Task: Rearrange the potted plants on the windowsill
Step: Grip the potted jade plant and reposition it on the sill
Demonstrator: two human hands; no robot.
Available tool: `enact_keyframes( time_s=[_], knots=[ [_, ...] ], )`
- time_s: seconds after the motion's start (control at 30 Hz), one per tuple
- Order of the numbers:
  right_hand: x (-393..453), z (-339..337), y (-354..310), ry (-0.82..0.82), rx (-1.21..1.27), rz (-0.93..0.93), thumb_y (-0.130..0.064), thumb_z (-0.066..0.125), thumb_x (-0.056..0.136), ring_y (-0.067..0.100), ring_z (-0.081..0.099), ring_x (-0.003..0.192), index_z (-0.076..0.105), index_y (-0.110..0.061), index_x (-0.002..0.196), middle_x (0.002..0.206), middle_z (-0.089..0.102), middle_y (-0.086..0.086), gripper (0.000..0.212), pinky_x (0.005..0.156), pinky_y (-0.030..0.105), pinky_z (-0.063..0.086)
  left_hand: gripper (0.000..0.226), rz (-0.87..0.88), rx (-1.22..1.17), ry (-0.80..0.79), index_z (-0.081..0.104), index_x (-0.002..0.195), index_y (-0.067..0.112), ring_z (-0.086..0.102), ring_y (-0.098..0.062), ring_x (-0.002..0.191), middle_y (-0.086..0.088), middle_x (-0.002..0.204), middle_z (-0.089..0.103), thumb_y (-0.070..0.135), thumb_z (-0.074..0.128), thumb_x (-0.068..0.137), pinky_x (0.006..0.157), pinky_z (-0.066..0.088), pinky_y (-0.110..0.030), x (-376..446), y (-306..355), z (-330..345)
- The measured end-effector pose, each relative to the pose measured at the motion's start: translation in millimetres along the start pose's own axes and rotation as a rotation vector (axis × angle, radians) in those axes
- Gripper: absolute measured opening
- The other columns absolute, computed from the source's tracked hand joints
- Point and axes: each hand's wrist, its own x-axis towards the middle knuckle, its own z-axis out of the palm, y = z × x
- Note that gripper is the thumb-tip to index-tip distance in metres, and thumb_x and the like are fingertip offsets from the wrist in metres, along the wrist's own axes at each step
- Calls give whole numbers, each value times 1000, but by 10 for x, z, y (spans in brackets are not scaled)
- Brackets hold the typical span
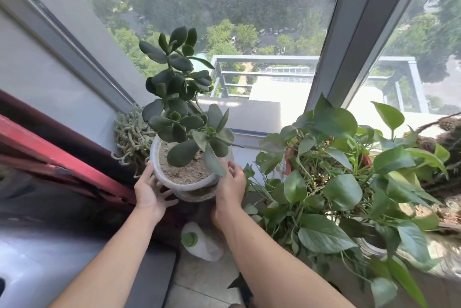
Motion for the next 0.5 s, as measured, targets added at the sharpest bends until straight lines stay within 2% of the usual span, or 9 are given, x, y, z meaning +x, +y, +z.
enact_keyframes(
  time_s=[0.07, 0.13, 0.2, 0.33, 0.5],
  knots=[
    [-51, 60, 8, 59, -20, -49, -37, 65, 92, 9, 66, 94, 68, -24, 115, 110, 73, -3, 27, 86, 29, 50, 74, 7, -45, 5, 65, 131, 17, 53, -45, 129, -16, 141, 61, 68, 52, 78, 109, 36, -58, -8, -13, 19],
    [-117, 106, 6, 103, -33, -54, -32, 59, 96, 2, 65, 87, 66, -31, 105, 100, 72, -12, 11, 82, 28, 49, 78, 11, -73, 15, 64, 133, 17, 52, -43, 131, -15, 140, 62, 70, 51, 77, 109, 37, -57, -13, -17, 39],
    [-171, 119, 26, 118, -102, -52, -24, 56, 97, 1, 64, 85, 62, -33, 104, 94, 69, -16, 14, 83, 31, 51, 79, 9, -66, 10, 65, 132, 18, 53, -42, 131, -14, 139, 63, 72, 50, 76, 110, 38, -56, -10, -23, 49],
    [-273, 142, 154, 70, -185, -14, -18, 51, 95, 29, 70, 101, 60, -15, 107, 108, 71, 8, 15, 95, 48, 57, 82, -10, -52, -9, 63, 135, 17, 52, -41, 133, -15, 142, 61, 71, 50, 75, 110, 38, -54, 8, -28, 19],
    [-295, 142, 179, 44, -334, -57, -19, 51, 92, 36, 72, 90, 51, -16, 84, 95, 70, 14, 8, 88, 54, 57, 85, -22, -41, -17, 62, 136, 16, 50, -41, 134, -16, 143, 59, 72, 50, 74, 114, 35, -56, -17, -58, 17]
  ],
)
